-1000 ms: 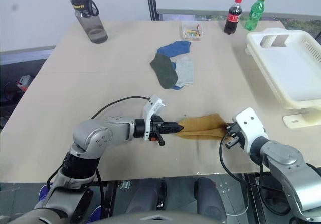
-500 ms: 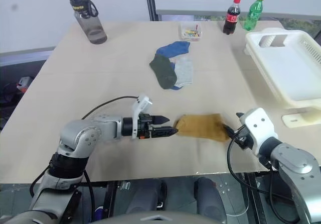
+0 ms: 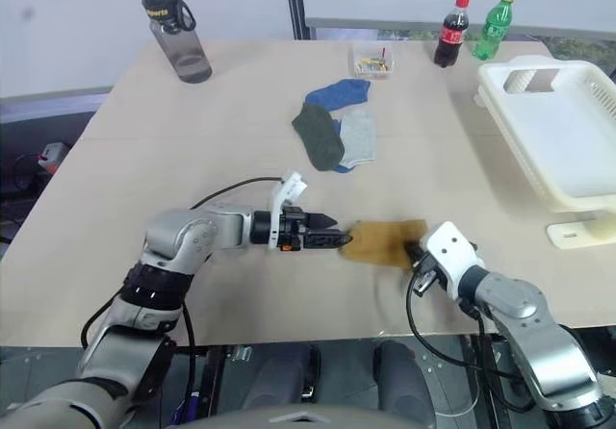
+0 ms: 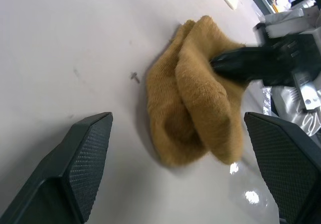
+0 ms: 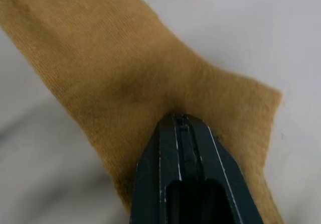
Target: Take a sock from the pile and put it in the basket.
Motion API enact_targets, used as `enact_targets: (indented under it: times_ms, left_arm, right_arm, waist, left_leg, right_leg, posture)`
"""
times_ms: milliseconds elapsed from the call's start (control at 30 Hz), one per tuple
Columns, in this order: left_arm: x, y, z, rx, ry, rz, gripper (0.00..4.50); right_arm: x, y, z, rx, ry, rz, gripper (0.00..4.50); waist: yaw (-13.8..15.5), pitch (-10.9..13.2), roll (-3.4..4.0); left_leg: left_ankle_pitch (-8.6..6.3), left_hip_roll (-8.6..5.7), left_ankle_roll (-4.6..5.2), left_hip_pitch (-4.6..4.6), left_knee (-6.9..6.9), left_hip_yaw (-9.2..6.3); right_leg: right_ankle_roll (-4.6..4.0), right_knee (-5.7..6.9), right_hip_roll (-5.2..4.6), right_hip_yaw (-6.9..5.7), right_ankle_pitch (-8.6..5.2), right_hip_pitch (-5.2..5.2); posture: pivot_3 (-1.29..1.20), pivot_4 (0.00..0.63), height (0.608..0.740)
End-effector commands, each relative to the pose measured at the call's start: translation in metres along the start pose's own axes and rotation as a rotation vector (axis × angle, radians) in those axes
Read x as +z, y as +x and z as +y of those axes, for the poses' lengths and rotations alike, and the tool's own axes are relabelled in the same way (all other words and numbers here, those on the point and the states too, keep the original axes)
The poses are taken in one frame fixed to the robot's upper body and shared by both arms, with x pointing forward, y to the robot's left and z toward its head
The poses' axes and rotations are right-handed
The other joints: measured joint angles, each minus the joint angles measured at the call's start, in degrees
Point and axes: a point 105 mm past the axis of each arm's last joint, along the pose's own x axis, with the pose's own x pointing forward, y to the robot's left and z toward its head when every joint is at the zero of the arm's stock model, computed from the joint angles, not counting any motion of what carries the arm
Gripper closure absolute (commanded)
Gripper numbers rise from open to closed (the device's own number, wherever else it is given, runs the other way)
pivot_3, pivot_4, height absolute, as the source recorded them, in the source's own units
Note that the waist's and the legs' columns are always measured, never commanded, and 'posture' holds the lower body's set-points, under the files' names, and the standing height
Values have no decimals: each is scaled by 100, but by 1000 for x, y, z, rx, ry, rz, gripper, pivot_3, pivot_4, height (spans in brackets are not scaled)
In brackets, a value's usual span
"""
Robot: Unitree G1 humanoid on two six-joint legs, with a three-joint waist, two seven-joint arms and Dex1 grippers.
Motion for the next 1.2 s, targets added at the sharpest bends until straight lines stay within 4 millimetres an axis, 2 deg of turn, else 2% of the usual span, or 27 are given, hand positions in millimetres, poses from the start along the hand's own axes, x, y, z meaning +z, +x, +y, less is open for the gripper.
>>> enact_targets:
  times_ms: [33, 333, 567, 700, 867, 967, 1100, 1200]
  left_arm:
    - [-12, 13, -11, -95, -128, 71, 0]
    - [10, 25, -35, -261, -287, 55, 0]
    - [30, 31, -52, -365, -275, 4, 0]
    - [33, 37, -57, -407, -292, 12, 0]
    - [38, 56, -67, -461, -304, 16, 0]
    - [38, 69, -72, -482, -307, 25, 0]
    - [33, 98, -68, -424, -335, 48, 0]
    - [17, 119, -55, -320, -336, 99, 0]
  right_arm:
    - [-10, 2, 5, 25, -2, 32, 4443]
    - [2, -2, 6, 4, 3, -7, 4443]
    - [12, -9, 5, -19, 14, -35, 4443]
    - [16, -11, 4, -33, 16, -44, 4443]
    - [26, -18, 3, -61, 17, -63, 4443]
    - [31, -30, 2, -95, 5, -59, 4443]
    - [35, -56, 13, -110, -2, -14, 4443]
    - [24, -74, 24, -103, 16, 54, 4443]
  waist:
    - [-3, -5, -5]
    - [-34, -7, -10]
    - [-32, -7, -10]
    - [-33, -6, -10]
    - [-24, -6, -10]
    - [2, -6, -10]
    - [85, -7, -6]
    - [94, -8, -5]
  left_leg:
    - [0, 0, 0, 3, 0, 0]
    - [0, 1, 0, 1, 1, -3]
    - [0, 1, -1, -1, 1, -5]
    - [0, 0, -1, -2, 1, -4]
    - [0, -1, -1, -5, 1, -4]
    - [0, -4, 0, -10, 1, -7]
    - [0, -8, 0, -17, 1, -11]
    - [-1, -9, 1, -19, 2, -10]
  right_leg:
    - [0, 1, 0, 0, 0, 1]
    - [0, 5, 2, -1, 0, 0]
    - [0, 5, 2, -2, 0, -2]
    - [0, 4, 1, -1, 0, -3]
    - [0, 4, 1, -2, 0, -3]
    - [0, 2, 0, -4, 0, -6]
    - [1, -2, -1, -10, 0, -9]
    - [1, -3, -2, -8, 0, -9]
  posture:
    - [0, 150, 740]
    - [0, 150, 740]
    - [0, 150, 740]
    - [0, 150, 740]
    - [0, 150, 740]
    - [0, 150, 740]
    - [0, 150, 740]
    - [0, 150, 740]
